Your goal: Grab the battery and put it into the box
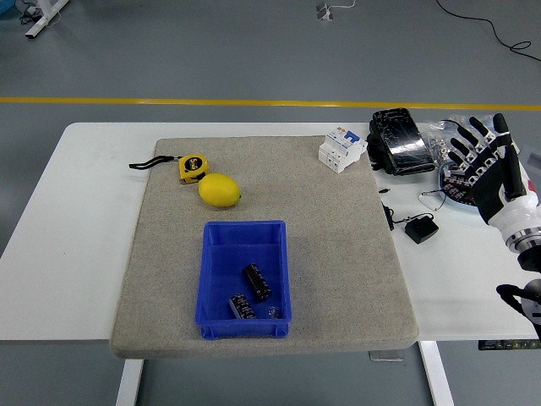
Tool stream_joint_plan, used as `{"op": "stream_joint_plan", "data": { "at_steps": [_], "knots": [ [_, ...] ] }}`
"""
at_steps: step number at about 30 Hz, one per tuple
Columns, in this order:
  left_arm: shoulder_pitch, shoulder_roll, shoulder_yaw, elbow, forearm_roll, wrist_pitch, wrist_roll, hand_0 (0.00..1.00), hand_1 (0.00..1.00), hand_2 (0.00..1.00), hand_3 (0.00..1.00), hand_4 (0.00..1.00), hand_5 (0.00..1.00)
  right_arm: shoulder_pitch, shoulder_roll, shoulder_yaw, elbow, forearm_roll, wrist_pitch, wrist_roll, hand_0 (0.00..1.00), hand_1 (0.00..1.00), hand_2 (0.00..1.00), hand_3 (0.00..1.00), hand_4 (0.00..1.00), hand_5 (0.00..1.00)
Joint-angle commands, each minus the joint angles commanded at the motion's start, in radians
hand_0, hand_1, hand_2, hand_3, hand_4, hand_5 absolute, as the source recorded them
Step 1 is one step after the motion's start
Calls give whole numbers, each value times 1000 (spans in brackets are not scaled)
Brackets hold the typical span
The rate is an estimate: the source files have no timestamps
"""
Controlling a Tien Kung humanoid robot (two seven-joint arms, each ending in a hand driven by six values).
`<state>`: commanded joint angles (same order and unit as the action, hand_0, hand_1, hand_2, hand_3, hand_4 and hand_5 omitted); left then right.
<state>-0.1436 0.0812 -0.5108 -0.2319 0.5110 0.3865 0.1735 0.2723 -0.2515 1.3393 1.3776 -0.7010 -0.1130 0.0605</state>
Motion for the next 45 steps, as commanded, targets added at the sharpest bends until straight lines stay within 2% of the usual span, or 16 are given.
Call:
{"op": "stream_joint_plan", "data": {
  "at_steps": [16,22,45],
  "knots": [
    [0,1,0,-1,2,-2,2,576,555,596,572,629,575,4,8,-57,3,33,22,43,912,870,879,907,998,881],
    [2,2,0,-1,4,-3,3,579,554,596,572,629,574,10,3,-87,5,14,4,-7,908,869,879,908,998,885],
    [1,4,2,-2,5,-3,2,576,554,596,572,630,572,23,3,-131,2,9,-4,-57,902,867,879,911,998,885]
  ]
}}
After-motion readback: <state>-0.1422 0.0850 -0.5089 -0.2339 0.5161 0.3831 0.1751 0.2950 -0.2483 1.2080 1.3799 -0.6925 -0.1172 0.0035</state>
